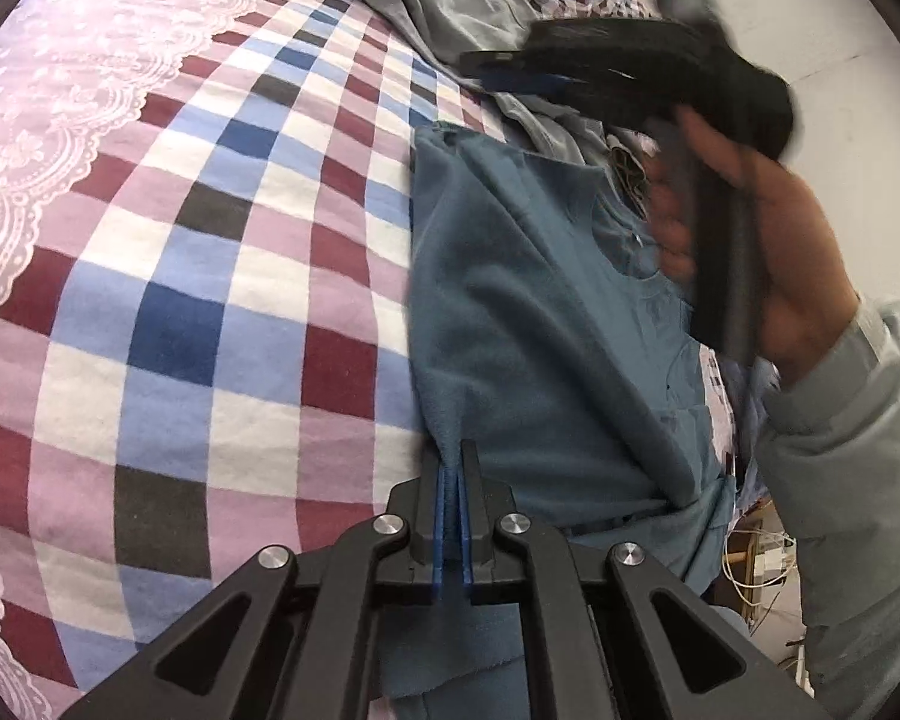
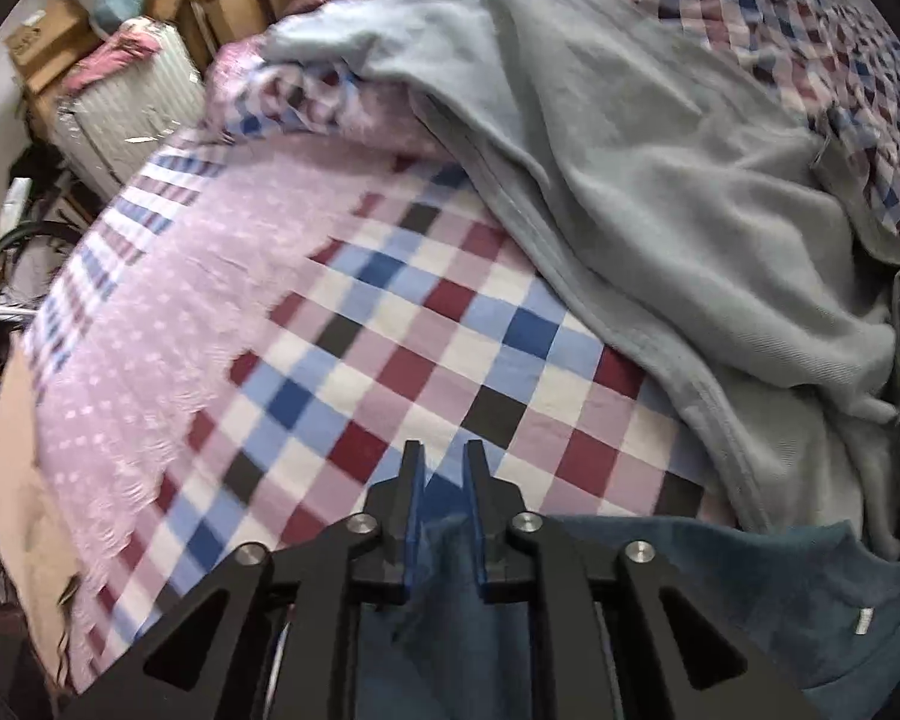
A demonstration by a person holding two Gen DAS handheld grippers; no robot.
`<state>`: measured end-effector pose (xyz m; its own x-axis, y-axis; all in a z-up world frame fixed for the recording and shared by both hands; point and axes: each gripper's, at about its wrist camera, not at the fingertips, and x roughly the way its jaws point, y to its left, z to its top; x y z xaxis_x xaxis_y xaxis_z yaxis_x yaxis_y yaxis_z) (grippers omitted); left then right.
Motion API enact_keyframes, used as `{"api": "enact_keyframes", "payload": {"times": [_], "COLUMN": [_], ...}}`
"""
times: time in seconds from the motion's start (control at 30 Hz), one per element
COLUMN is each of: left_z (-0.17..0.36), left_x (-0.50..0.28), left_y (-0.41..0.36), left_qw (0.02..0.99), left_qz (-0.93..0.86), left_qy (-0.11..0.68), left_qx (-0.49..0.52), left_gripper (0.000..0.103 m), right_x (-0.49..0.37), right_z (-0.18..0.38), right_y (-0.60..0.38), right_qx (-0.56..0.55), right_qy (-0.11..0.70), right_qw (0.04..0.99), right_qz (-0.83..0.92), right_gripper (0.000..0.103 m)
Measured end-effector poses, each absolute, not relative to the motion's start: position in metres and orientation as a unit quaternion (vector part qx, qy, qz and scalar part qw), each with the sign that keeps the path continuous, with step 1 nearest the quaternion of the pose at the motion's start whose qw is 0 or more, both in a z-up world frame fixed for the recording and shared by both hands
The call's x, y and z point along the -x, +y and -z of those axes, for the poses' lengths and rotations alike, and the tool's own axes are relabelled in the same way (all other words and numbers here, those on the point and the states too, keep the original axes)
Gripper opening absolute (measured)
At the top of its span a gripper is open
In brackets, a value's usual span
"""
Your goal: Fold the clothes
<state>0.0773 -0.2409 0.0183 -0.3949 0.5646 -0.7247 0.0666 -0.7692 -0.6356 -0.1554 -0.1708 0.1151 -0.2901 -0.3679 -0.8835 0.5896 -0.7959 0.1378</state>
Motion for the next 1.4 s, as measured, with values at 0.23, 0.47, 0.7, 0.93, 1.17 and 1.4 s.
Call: {"api": "enact_keyframes", "payload": {"times": [0.23, 0.47, 0.7, 0.93, 1.17, 1.4], "left_z": [-0.032, -0.063, -0.076, -0.074, -0.072, -0.069], "left_x": [-0.078, -0.074, -0.062, -0.058, -0.050, -0.040], "left_y": [-0.259, -0.275, -0.245, -0.226, -0.215, -0.202], "left_qw": [0.132, 0.141, 0.165, 0.145, 0.128, 0.114], "left_qz": [-0.799, -0.828, -0.845, -0.857, -0.865, -0.866], "left_qy": [-0.318, -0.344, -0.324, -0.316, -0.311, -0.311], "left_qx": [0.493, 0.419, 0.392, 0.381, 0.373, 0.375], "left_gripper": [0.025, 0.040, 0.046, 0.046, 0.046, 0.046], "right_x": [0.117, 0.067, 0.019, -0.002, -0.006, 0.013], "right_z": [-0.138, -0.132, -0.137, -0.143, -0.099, -0.071], "right_y": [-0.096, 0.002, 0.106, 0.242, 0.290, 0.278], "right_qx": [-0.499, -0.507, -0.499, -0.437, -0.455, -0.485], "right_qy": [0.105, 0.106, 0.102, -0.049, -0.115, -0.105], "right_qw": [0.327, 0.338, 0.312, 0.218, 0.222, 0.286], "right_qz": [0.796, 0.785, 0.802, 0.871, 0.855, 0.820], "right_gripper": [0.043, 0.043, 0.043, 0.043, 0.045, 0.043]}}
